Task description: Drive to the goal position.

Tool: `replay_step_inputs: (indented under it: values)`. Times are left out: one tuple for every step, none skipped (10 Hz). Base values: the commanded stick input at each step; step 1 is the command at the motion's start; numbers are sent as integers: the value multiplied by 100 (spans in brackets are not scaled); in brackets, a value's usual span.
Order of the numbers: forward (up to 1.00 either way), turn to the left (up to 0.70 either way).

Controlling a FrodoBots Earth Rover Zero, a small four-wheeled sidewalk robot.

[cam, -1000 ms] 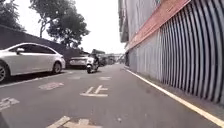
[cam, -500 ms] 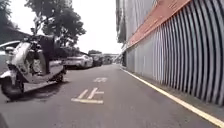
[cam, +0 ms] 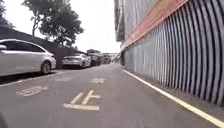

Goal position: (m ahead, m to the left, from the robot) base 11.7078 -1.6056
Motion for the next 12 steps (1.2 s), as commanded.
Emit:
replay_step_inputs:
  values:
    - [45,0]
    - [45,0]
    - [45,0]
    - [45,0]
    - [45,0]
    - [45,0]
    - [45,0]
    - [45,0]
    - [45,0]
    - [45,0]
    - [45,0]
    - [45,0]
